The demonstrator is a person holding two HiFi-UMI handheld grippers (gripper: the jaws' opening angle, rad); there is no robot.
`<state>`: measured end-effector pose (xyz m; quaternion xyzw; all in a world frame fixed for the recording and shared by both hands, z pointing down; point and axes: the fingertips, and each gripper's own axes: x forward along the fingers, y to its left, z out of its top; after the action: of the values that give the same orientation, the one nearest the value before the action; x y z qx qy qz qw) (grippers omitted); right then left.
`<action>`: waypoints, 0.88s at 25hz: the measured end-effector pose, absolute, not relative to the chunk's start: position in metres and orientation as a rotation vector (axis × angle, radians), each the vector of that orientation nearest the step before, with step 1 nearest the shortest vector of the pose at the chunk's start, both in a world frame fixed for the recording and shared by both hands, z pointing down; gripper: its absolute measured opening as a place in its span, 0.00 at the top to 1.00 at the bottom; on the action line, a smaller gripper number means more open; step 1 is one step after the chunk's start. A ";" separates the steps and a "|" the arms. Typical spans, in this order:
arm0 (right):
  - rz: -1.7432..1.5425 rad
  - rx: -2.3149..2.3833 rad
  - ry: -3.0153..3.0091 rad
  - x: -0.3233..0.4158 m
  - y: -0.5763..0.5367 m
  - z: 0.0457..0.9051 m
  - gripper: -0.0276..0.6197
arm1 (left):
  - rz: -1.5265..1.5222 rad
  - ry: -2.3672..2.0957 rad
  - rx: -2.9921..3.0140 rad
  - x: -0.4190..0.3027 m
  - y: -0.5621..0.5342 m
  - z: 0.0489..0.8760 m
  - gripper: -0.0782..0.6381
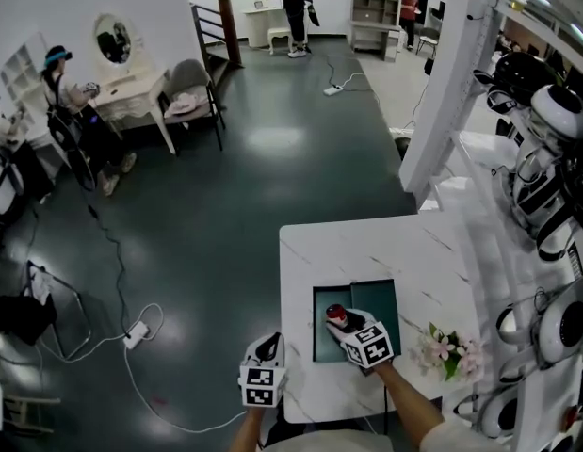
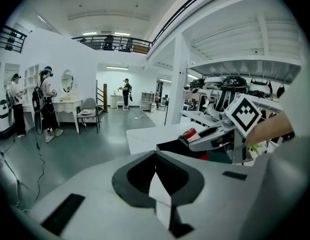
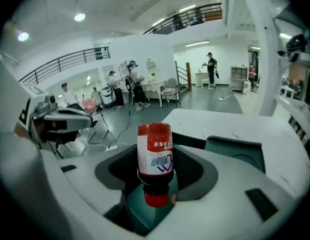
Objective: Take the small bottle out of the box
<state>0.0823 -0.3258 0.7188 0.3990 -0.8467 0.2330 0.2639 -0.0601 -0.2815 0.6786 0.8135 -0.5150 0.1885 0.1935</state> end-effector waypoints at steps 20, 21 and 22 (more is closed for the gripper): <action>0.359 1.384 -2.385 0.107 -0.311 0.611 0.60 | 0.411 -1.517 2.343 -0.061 -0.295 0.616 0.87; 0.349 1.397 -2.386 0.110 -0.311 0.607 0.60 | 0.406 -1.520 2.350 -0.060 -0.295 0.612 0.87; 0.338 1.411 -2.389 0.112 -0.311 0.602 0.60 | 0.400 -1.524 2.358 -0.060 -0.296 0.609 0.87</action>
<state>0.1119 -0.3107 0.6018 0.4972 -0.8419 0.1192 0.1725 -0.0598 -0.2965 0.6086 0.8218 -0.5310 0.1395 0.1523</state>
